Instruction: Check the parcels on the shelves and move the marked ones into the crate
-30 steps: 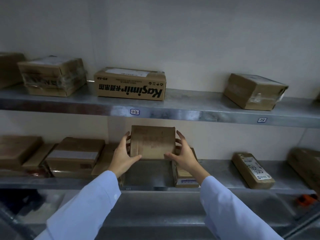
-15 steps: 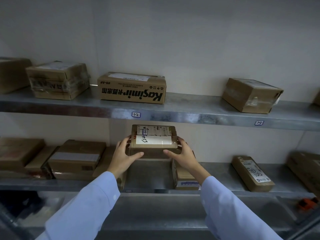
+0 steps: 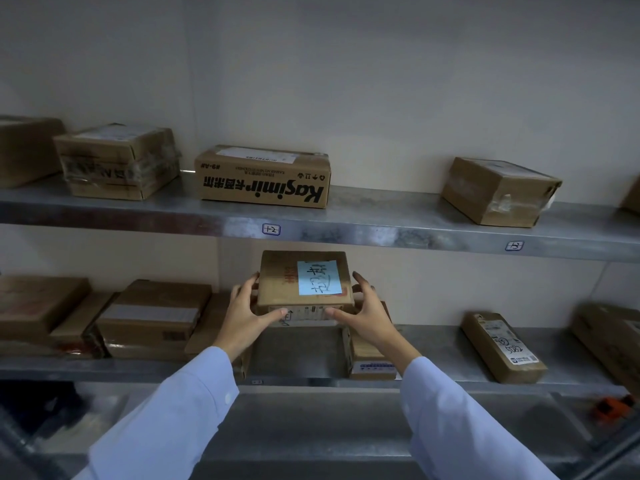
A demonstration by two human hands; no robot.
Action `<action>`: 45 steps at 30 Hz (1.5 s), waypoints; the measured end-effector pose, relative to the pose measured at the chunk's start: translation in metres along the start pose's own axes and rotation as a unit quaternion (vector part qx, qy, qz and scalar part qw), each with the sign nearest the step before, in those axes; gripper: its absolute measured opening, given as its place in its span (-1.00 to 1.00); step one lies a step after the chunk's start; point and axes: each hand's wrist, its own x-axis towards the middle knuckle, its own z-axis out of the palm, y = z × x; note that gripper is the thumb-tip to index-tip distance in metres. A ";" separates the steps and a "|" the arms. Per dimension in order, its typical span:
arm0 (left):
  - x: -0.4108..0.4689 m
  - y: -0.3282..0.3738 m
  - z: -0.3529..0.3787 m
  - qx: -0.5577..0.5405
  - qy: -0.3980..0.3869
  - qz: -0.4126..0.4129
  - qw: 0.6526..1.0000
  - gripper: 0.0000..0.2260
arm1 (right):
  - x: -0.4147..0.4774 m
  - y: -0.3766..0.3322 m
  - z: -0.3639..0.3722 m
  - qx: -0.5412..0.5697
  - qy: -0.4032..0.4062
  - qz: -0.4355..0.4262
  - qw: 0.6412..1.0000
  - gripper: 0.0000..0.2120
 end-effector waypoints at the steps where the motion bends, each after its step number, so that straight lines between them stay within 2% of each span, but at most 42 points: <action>1: 0.000 0.000 0.000 0.007 0.002 0.001 1.000 -0.24 | 0.000 -0.001 0.001 -0.006 -0.001 -0.005 1.000 -0.11; 4: -0.001 -0.001 0.000 0.017 0.014 0.010 1.000 -0.27 | -0.001 -0.003 0.002 -0.009 0.003 -0.024 1.000 -0.23; 11: -0.002 0.002 -0.001 -0.003 0.029 0.058 0.998 -0.30 | -0.001 -0.006 0.001 0.027 0.006 -0.042 0.999 -0.17; 15: 0.002 0.001 -0.006 -0.034 0.032 0.065 0.997 -0.32 | -0.002 -0.006 -0.003 0.010 0.003 -0.051 0.999 -0.12; 20: 0.012 -0.001 -0.014 -0.039 0.023 0.054 0.998 -0.34 | -0.003 0.000 -0.006 -0.024 -0.039 -0.049 0.998 -0.10; 26: 0.021 -0.011 -0.029 -0.044 0.001 0.039 0.998 -0.33 | -0.005 0.005 -0.013 0.015 -0.072 -0.061 0.995 -0.25; 30: 0.017 -0.013 -0.028 -0.054 -0.005 0.041 0.998 -0.32 | -0.002 0.005 -0.012 0.014 -0.038 -0.076 0.996 -0.34; 34: 0.015 -0.018 -0.030 -0.044 -0.006 0.051 0.998 -0.33 | -0.001 0.005 -0.009 0.003 0.002 -0.082 0.997 -0.25; 36: 0.015 -0.020 -0.032 -0.029 -0.013 0.055 0.998 -0.33 | -0.002 0.005 -0.009 -0.001 0.005 -0.078 0.997 -0.08; 39: 0.015 -0.021 -0.032 -0.015 -0.034 0.063 0.997 -0.33 | -0.004 0.004 -0.008 -0.005 -0.037 -0.074 0.997 0.14; 42: 0.014 -0.022 -0.032 -0.014 -0.042 0.063 0.997 -0.33 | -0.006 0.007 -0.006 -0.014 -0.073 -0.061 0.995 0.14; 45: 0.012 -0.019 -0.026 -0.026 -0.013 0.059 0.998 -0.32 | -0.003 0.009 -0.005 -0.024 -0.048 -0.059 0.997 0.05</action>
